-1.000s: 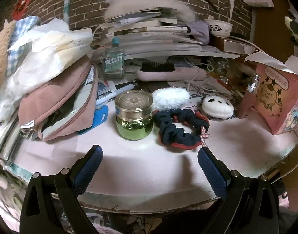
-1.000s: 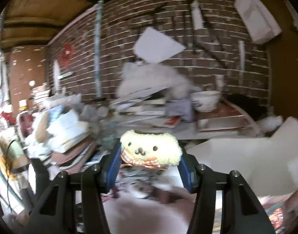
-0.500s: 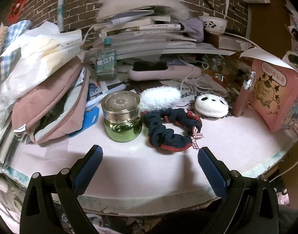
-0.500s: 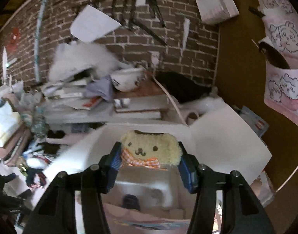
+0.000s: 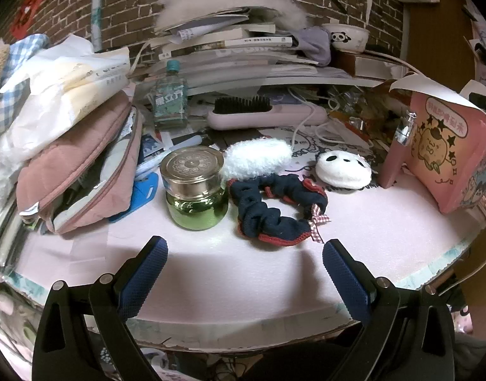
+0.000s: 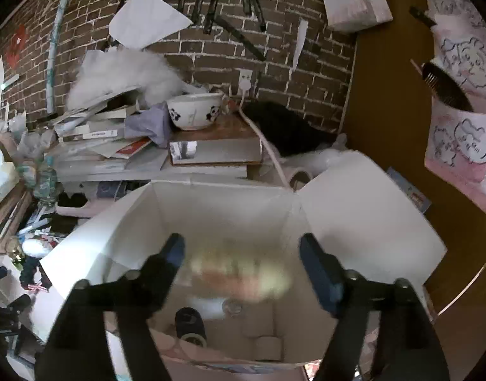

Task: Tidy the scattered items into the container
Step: 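Carry the plush dog into the white box and release it, then move the right gripper to the white panda plush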

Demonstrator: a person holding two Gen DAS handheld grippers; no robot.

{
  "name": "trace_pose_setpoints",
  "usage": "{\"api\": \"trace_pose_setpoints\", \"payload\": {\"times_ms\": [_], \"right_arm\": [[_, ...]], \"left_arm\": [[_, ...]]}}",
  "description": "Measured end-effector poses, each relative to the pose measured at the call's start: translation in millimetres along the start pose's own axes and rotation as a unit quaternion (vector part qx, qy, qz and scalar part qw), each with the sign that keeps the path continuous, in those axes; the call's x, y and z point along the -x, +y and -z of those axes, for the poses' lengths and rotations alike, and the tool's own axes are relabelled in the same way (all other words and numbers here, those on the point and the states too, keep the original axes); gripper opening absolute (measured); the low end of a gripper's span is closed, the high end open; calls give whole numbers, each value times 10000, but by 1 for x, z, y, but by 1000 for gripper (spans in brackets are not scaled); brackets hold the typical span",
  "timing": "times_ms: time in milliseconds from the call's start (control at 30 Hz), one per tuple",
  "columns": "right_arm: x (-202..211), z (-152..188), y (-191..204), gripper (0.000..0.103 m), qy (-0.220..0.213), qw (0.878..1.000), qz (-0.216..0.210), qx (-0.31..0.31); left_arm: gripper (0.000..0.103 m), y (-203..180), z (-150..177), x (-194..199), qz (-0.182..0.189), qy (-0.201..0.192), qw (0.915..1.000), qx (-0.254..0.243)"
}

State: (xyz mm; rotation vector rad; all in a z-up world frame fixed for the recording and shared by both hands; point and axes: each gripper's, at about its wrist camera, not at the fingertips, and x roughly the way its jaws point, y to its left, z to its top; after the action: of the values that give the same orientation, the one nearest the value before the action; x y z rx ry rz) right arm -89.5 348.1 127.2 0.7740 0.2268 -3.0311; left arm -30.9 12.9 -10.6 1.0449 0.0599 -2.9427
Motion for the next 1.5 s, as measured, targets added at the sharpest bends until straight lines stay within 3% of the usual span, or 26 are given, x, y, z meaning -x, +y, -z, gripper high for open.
{"api": "trace_pose_setpoints", "payload": {"times_ms": [133,267,400,567,733,933,967,1000,1067,1300,1500], "right_arm": [[6,-3,1,83,-139,9999,53,35],[18,-3,8,83,-366,9990,-250,45],[36,1,30,83,-735,9926,-950,194],[66,15,76,82,-1144,9721,-1928,682],[82,31,115,69,-1216,9559,-2500,944],[69,58,148,68,-809,9481,-2884,1069],[65,64,152,65,-743,9490,-2873,1064],[60,68,153,55,-687,9502,-2854,1050],[46,76,160,51,-433,9517,-2871,999],[5,89,181,51,48,9555,-2818,875],[-36,77,197,51,593,9605,-2589,835]], "left_arm": [[98,-1,0,0,1,-4,10000,0],[98,-1,1,0,-17,-1,10000,11],[98,-2,1,-1,-24,-4,10000,34],[98,0,3,-1,-21,12,10000,42],[98,4,3,0,-18,6,10000,71],[98,6,4,0,-31,1,9999,100],[98,7,4,0,-30,0,9999,107],[98,7,4,0,-32,1,9999,114],[98,7,5,0,-47,7,9999,118],[98,13,7,2,-88,-5,9998,175],[98,20,8,5,-87,-51,9996,246]]}}
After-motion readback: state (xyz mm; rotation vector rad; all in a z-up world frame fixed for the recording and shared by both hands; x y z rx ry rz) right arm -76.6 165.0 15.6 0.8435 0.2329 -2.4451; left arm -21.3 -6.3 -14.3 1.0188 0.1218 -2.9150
